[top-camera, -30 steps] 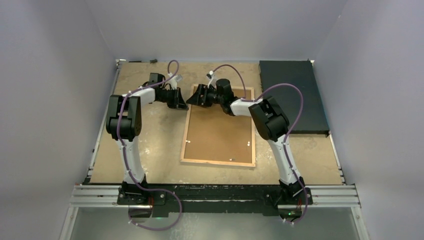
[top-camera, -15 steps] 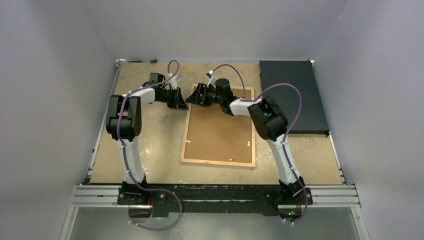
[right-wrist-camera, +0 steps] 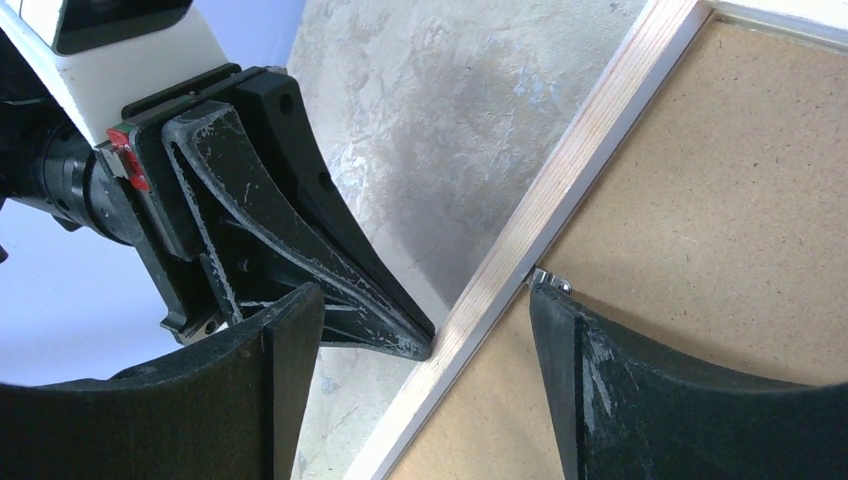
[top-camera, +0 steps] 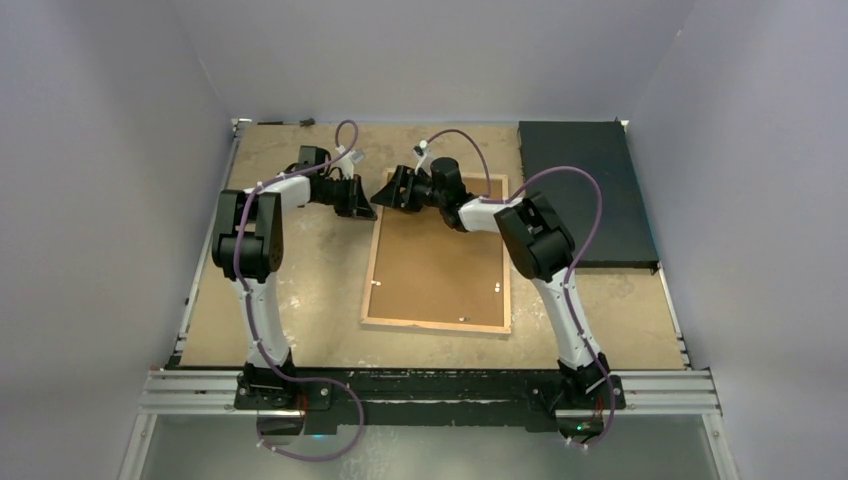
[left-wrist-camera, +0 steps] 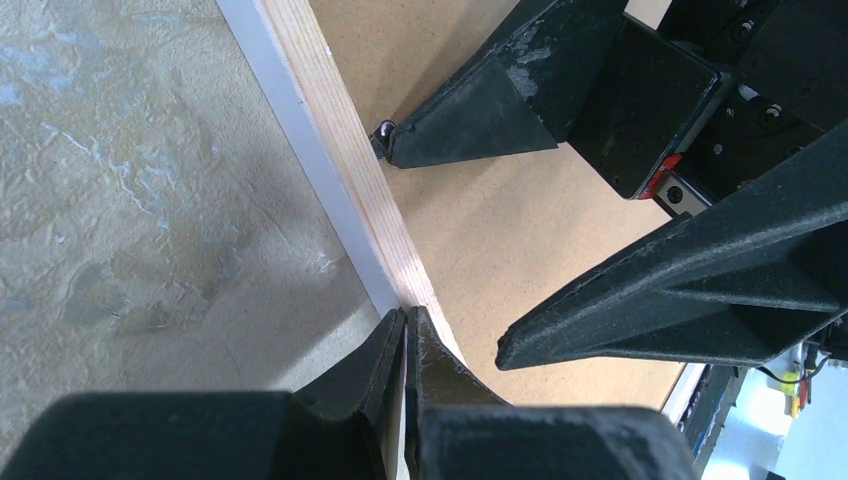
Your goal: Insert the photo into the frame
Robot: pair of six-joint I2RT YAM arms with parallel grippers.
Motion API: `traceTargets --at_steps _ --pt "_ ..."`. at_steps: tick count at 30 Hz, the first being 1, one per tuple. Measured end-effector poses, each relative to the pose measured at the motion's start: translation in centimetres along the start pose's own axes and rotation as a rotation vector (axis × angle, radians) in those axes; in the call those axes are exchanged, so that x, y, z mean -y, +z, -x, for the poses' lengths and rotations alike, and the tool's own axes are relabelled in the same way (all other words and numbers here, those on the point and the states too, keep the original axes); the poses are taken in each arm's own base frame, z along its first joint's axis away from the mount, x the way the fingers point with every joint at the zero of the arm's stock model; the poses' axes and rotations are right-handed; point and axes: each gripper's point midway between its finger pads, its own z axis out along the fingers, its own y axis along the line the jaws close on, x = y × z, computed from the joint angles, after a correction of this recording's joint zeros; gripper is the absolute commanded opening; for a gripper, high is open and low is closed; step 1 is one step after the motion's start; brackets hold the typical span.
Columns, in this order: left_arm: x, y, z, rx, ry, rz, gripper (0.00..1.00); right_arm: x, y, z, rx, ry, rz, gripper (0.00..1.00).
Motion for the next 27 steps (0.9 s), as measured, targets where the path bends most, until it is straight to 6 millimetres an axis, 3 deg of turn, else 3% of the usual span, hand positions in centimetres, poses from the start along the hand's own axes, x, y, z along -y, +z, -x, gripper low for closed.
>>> traceTargets --at_steps 27 --pt "-0.02 -0.24 -0.12 -0.001 0.013 0.009 0.0 -0.23 1.01 0.11 0.064 0.029 -0.048 0.78"
